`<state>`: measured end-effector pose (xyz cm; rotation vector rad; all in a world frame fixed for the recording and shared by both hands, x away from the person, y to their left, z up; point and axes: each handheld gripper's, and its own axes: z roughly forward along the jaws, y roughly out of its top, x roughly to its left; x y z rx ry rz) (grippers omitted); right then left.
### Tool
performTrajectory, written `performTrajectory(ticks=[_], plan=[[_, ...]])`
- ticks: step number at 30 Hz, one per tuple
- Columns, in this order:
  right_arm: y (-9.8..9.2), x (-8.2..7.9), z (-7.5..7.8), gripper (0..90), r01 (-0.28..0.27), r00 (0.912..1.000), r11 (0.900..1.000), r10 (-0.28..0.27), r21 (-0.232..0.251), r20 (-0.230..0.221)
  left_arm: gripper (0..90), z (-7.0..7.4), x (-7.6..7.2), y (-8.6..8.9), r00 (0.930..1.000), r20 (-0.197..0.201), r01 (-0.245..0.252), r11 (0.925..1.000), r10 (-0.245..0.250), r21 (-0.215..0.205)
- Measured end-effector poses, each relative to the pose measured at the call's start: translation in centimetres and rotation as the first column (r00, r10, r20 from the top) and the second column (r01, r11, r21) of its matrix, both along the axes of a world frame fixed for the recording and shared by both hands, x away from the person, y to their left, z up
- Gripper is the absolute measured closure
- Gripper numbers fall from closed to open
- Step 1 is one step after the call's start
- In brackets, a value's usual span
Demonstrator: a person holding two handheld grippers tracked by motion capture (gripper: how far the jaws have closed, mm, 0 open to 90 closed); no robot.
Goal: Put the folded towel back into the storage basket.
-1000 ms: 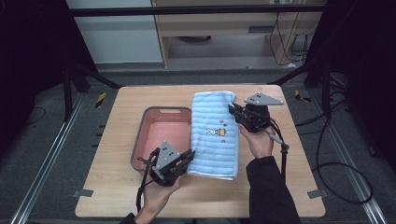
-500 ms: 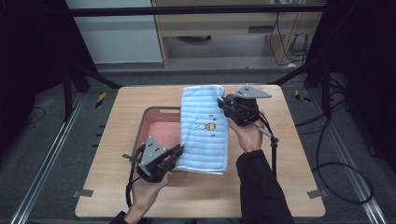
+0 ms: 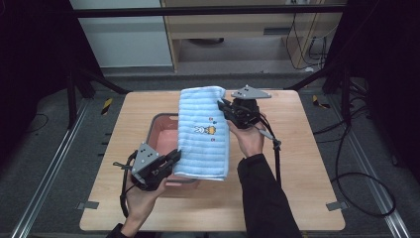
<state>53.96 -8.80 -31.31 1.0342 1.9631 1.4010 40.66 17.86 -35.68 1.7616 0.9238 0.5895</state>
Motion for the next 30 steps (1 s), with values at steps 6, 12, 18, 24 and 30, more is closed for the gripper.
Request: performTrajectory(ticks=[6,12,18,24,30], plan=[[1.2,0.5,0.2,81.8,-0.010,0.9999,1.000,0.010,0.000,0.000,85.7,0.2,0.2,1.2,0.9997,0.000,-0.024,0.9996,0.024,-0.012],[2.7,1.1,0.3,81.8,-0.024,0.9997,1.000,0.024,0.000,0.006,85.8,0.4,0.3,2.4,0.9988,0.000,-0.048,0.9987,0.049,-0.018],[4.2,1.7,-0.1,81.7,-0.038,0.9993,0.999,0.038,-0.004,0.000,85.8,0.3,0.4,3.4,0.9969,0.004,-0.078,0.9969,0.078,-0.009],[5.4,2.1,-0.3,81.8,-0.049,0.9988,0.999,0.049,-0.002,0.002,85.8,0.1,0.5,4.4,0.9943,0.001,-0.106,0.9942,0.106,-0.012],[6.5,2.7,-0.6,81.8,-0.057,0.9984,0.998,0.057,-0.003,-0.006,85.8,-0.1,0.6,5.2,0.9918,0.000,-0.128,0.9917,0.128,-0.010]])
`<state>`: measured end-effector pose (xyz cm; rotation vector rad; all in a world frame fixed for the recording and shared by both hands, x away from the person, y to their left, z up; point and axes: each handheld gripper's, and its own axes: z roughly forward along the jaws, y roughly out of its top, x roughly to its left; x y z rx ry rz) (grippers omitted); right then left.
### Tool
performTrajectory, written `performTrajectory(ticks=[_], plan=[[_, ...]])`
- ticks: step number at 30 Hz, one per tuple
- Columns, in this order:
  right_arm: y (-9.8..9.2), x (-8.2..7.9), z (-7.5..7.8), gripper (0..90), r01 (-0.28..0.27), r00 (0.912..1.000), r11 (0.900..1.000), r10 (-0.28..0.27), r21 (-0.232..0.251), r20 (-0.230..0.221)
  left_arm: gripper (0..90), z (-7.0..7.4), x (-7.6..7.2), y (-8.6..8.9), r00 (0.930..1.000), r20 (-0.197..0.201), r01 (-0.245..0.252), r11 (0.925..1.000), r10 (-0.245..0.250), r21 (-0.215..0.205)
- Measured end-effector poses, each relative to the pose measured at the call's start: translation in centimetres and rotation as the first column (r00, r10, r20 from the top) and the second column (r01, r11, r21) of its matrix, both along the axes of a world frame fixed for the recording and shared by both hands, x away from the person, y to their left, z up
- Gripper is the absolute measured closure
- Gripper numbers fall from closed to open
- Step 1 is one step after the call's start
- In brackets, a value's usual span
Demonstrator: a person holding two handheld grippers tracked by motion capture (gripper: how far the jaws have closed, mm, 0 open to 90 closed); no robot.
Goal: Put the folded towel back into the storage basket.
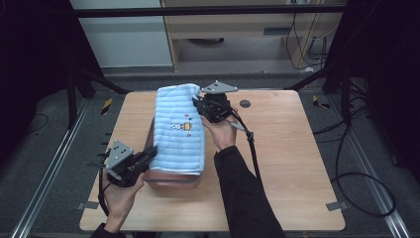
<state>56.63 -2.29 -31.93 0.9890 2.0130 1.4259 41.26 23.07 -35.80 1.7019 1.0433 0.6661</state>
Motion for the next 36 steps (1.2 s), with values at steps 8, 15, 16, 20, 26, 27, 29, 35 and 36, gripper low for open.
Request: performTrajectory(ticks=[8,15,16,20,26,27,29,35,36], plan=[[1.4,0.8,-0.9,81.8,-0.009,0.9999,1.000,0.009,-0.009,-0.013,85.8,-0.5,0.5,0.9,0.9998,-0.006,-0.020,0.9998,0.020,0.007],[2.1,1.3,-1.8,81.8,-0.012,0.9995,1.000,0.011,-0.018,-0.029,85.8,-1.3,1.1,1.2,0.9992,-0.027,-0.030,0.9993,0.031,0.022],[2.2,1.4,-1.9,81.7,-0.012,0.9995,1.000,0.011,-0.020,-0.030,85.8,-1.4,1.1,1.2,0.9988,-0.034,-0.034,0.9990,0.035,0.029],[2.4,1.8,-2.7,81.7,-0.010,0.9992,1.000,0.009,-0.028,-0.040,85.8,-1.9,1.4,1.2,0.9980,-0.045,-0.041,0.9980,0.043,0.048],[2.8,2.4,-3.9,81.7,-0.008,0.9984,0.999,0.006,-0.040,-0.057,85.8,-2.9,2.0,1.2,0.9962,-0.072,-0.045,0.9969,0.050,0.065],[2.8,2.5,-4.1,81.7,-0.007,0.9981,0.999,0.005,-0.040,-0.062,85.8,-3.1,2.1,1.2,0.9957,-0.077,-0.046,0.9966,0.051,0.068],[2.9,2.6,-4.5,81.7,-0.008,0.9977,0.999,0.005,-0.039,-0.068,85.8,-3.4,2.3,1.2,0.9948,-0.088,-0.046,0.9964,0.052,0.072],[3.2,2.8,-5.7,81.7,-0.009,0.9969,0.999,0.004,-0.054,-0.079,85.8,-4.4,2.5,0.9,0.9925,-0.111,-0.040,0.9944,0.051,0.098],[3.2,2.8,-5.9,81.6,-0.009,0.9966,0.998,0.004,-0.056,-0.082,85.8,-4.5,2.5,0.9,0.9922,-0.114,-0.040,0.9940,0.051,0.102]])
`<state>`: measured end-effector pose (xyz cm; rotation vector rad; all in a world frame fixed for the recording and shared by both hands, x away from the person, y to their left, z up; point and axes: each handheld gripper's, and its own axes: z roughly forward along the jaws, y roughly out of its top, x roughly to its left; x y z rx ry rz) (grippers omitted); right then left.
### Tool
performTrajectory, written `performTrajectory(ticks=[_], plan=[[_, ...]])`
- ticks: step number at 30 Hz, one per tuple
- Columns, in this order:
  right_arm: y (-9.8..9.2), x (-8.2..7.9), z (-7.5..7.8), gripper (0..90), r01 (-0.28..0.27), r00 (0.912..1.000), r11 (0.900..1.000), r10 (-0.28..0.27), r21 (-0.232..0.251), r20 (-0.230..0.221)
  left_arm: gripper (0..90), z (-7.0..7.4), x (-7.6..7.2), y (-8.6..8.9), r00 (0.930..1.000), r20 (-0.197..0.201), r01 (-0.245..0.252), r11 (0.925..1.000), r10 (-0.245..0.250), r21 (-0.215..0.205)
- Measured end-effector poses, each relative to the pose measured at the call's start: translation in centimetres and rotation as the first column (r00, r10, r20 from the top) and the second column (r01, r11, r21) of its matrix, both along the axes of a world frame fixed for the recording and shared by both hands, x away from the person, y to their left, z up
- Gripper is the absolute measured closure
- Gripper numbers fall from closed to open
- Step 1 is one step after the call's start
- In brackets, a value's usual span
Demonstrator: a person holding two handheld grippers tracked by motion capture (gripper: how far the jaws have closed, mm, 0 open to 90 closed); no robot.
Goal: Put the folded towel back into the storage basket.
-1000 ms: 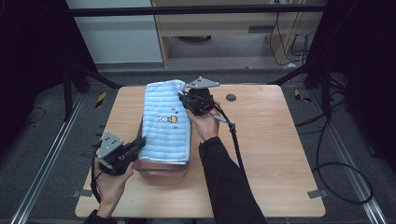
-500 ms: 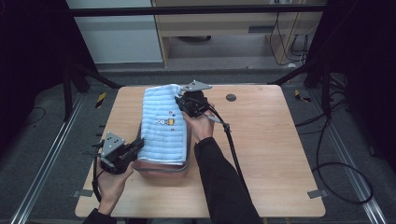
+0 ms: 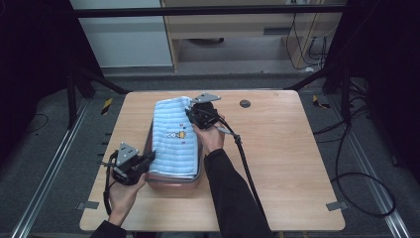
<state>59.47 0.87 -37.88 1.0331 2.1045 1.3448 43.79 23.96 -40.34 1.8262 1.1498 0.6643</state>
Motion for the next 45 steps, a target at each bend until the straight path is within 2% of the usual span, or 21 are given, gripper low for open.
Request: performTrajectory(ticks=[12,34,40,45], plan=[[0.2,0.1,-2.0,81.6,0.001,0.9996,1.000,-0.002,-0.027,-0.029,85.8,-1.4,0.3,-0.4,0.9993,-0.036,0.008,0.9991,-0.006,0.041],[0.2,0.2,-4.8,80.4,0.003,0.9962,0.997,-0.010,-0.074,-0.087,85.6,-3.0,0.8,-0.3,0.9957,-0.092,-0.002,0.9979,0.008,0.064],[0.1,0.2,-5.3,77.4,-0.001,0.9932,0.996,-0.010,-0.092,-0.116,84.6,-3.2,0.9,-0.2,0.9940,-0.108,-0.005,0.9980,0.012,0.064],[-0.2,0.1,-5.4,70.7,-0.004,0.9916,0.995,-0.009,-0.099,-0.129,80.5,-3.1,1.0,-0.1,0.9936,-0.111,-0.017,0.9981,0.024,0.060]])
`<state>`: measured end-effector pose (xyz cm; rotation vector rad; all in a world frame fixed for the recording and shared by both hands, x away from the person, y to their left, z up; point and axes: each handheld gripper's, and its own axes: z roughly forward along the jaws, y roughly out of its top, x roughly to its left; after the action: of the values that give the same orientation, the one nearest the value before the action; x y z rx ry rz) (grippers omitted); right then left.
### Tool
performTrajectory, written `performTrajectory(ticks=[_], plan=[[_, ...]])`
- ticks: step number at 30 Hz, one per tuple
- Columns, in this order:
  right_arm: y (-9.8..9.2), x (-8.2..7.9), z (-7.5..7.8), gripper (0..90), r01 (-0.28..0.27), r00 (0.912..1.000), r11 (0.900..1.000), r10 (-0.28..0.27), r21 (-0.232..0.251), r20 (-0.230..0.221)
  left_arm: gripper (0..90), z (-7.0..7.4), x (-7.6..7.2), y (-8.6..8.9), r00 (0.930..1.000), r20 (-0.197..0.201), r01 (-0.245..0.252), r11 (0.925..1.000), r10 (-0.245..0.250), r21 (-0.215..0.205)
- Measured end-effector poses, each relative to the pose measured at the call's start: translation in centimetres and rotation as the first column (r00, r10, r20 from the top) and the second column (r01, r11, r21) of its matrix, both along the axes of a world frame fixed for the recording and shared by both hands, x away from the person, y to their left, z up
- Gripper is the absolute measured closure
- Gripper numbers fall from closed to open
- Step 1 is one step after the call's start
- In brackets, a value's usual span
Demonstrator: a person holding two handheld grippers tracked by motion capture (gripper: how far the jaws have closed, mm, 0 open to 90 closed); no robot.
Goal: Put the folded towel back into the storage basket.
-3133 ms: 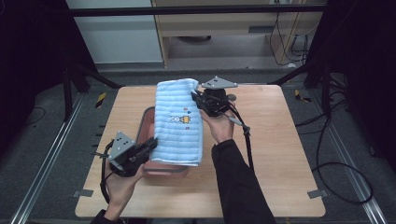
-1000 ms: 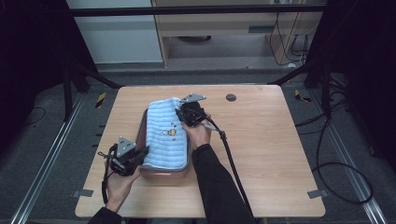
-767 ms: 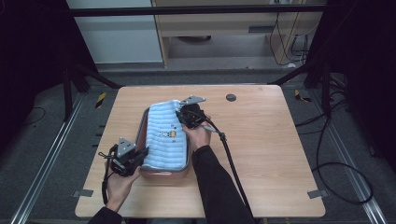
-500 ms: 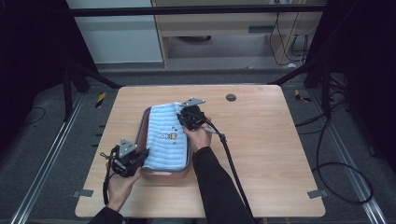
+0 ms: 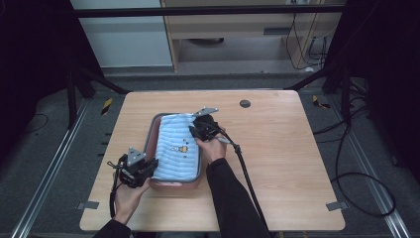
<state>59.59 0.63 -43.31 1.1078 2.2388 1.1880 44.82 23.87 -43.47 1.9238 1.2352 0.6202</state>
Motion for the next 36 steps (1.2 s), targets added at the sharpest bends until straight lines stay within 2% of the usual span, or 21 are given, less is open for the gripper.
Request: performTrajectory(ticks=[2,9,13,17,21,27,36], plan=[[-0.3,-0.1,0.1,67.9,0.010,0.9999,1.000,-0.010,-0.005,0.009,77.6,0.2,-0.1,0.1,0.9999,0.011,-0.009,1.0000,0.009,-0.003],[-1.8,-0.9,1.3,61.8,0.027,0.9981,0.999,-0.029,0.040,0.054,73.0,1.2,-0.5,0.3,0.9986,0.050,-0.011,0.9996,0.012,-0.025],[-3.2,-1.6,2.2,55.2,0.036,0.9951,0.997,-0.041,0.065,0.089,69.3,1.7,-0.8,0.2,0.9968,0.079,0.006,0.9994,-0.003,-0.033],[-4.8,-2.3,2.8,47.2,0.051,0.9927,0.995,-0.060,0.085,0.104,64.6,2.1,-0.9,0.2,0.9954,0.095,0.013,0.9989,-0.008,-0.046],[-7.2,-3.1,3.4,37.6,0.075,0.9883,0.991,-0.089,0.113,0.124,59.5,2.4,-1.0,0.3,0.9945,0.103,0.025,0.9984,-0.019,-0.051],[-11.1,-4.7,3.6,29.4,0.118,0.9810,0.983,-0.137,0.137,0.138,48.9,2.6,-1.0,0.3,0.9918,0.120,0.050,0.9970,-0.043,-0.058],[-17.0,-7.2,2.7,24.0,0.189,0.9679,0.975,-0.205,0.121,0.145,37.2,2.6,-0.7,0.7,0.9878,0.141,0.074,0.9957,-0.066,-0.055]])
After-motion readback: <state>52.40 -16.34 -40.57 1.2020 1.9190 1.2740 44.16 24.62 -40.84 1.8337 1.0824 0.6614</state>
